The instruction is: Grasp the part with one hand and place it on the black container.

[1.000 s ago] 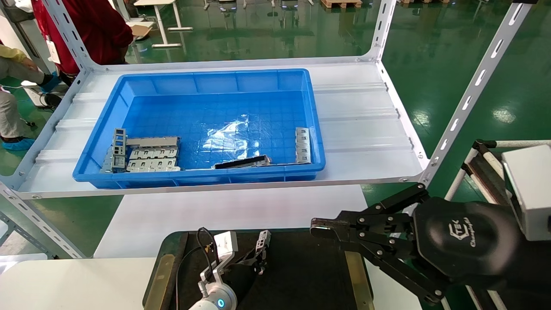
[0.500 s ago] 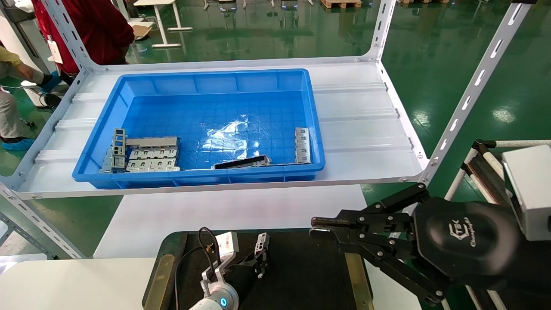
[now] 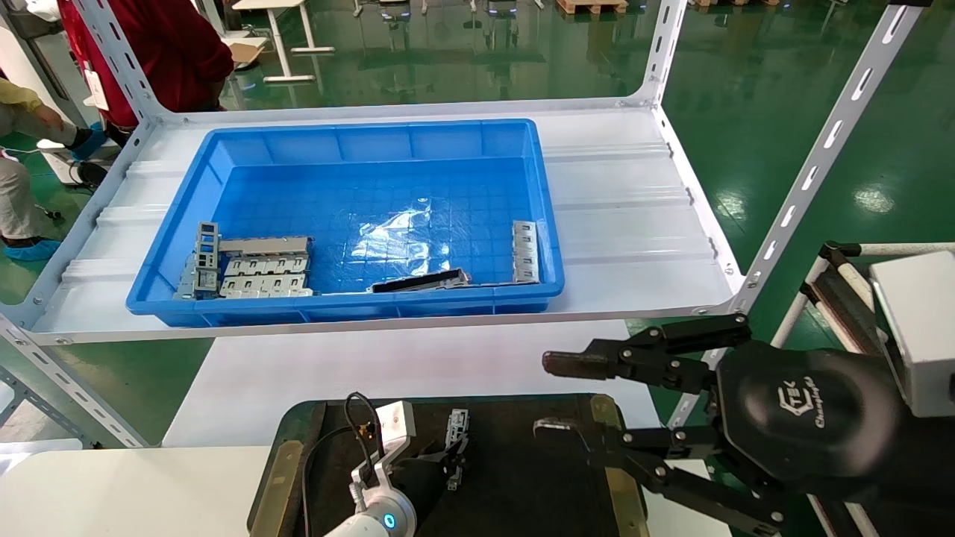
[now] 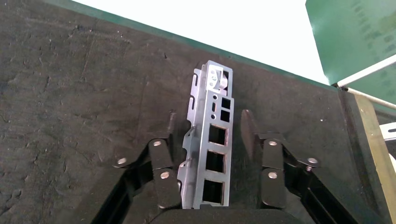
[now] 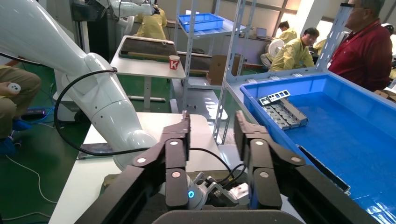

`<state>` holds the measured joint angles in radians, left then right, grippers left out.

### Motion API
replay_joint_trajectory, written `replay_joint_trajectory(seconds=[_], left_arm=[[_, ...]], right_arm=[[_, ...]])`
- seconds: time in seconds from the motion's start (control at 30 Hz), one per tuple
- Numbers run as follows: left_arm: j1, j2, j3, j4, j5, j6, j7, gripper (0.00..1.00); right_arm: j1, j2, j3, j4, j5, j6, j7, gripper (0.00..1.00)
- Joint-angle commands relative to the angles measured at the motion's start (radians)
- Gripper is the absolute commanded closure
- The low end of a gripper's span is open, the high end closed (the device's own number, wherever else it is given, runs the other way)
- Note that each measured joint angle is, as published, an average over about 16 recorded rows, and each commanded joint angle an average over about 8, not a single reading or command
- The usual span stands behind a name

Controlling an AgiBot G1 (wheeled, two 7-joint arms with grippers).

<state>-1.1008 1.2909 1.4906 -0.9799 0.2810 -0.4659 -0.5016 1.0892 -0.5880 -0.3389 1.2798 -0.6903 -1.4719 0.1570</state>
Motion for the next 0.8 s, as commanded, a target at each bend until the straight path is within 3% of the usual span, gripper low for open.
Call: replay_joint_trajectory(seconds=[0.03, 0.43, 0.8], left_arm=[[-0.004, 0.0, 0.001, -0.002, -0.005, -0.002, 0.002, 0.0], [0.0, -0.104, -0.025, -0.143, 0.106, 0.039, 0.001, 0.0], [0.044, -0.343, -0.067, -0.323, 0.253, 0.207, 0.005, 0.0]], right_arm=[[0.0, 0.0, 0.0, 0.0, 0.0, 0.0, 0.0, 0.0], [0.0, 0.0, 0.0, 0.0, 0.0, 0.0, 0.0, 0.0], [0.0, 0.0, -0.001, 0.0, 0.0, 0.0, 0.0, 0.0]])
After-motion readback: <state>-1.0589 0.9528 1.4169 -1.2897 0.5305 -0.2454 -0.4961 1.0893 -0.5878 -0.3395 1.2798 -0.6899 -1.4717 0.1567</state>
